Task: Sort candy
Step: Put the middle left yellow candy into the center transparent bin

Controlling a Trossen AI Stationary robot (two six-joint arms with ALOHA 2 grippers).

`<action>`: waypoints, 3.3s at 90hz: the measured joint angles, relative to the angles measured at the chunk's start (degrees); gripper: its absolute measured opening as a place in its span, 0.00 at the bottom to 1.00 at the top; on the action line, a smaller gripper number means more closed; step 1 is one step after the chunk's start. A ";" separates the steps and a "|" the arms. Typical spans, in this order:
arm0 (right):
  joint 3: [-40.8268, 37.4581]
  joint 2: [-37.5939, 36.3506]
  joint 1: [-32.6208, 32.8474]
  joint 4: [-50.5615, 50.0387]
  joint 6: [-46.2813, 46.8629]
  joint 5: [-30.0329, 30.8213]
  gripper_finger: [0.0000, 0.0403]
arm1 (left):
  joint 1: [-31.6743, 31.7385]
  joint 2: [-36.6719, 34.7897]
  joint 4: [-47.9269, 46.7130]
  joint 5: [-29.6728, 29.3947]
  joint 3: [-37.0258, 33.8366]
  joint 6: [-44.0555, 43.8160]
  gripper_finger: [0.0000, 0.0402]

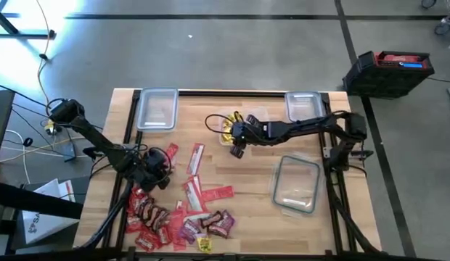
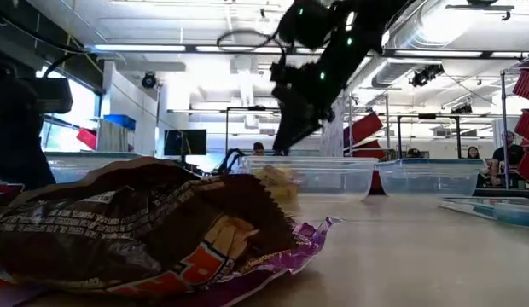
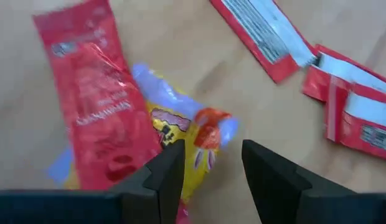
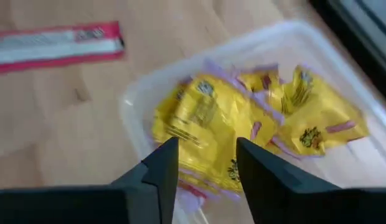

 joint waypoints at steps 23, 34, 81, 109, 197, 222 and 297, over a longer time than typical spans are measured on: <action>0.02 -0.53 5.33 6.34 -1.77 -3.63 0.32 | 3.64 3.18 6.92 -3.67 -0.39 7.60 0.36; 0.02 1.21 7.82 12.36 -2.17 -6.58 0.32 | 5.73 6.37 10.48 -5.57 -0.39 12.52 0.36; -0.46 4.30 12.03 19.68 -5.36 -4.92 0.32 | 9.17 8.72 10.71 -2.04 3.82 21.98 0.36; -0.53 5.63 13.10 21.21 -4.34 -4.89 0.32 | 9.17 12.46 4.95 -4.17 3.98 14.64 0.36; -0.44 18.98 16.91 34.40 -1.33 -10.10 0.32 | 7.98 12.03 10.58 -0.96 5.35 25.11 0.36; -0.44 19.45 17.01 35.13 -0.26 -10.07 0.32 | 8.56 16.15 10.09 -0.23 5.35 22.42 0.36; -0.44 11.93 23.11 29.86 5.63 -17.68 0.32 | 12.86 24.52 28.11 1.01 5.84 30.13 0.01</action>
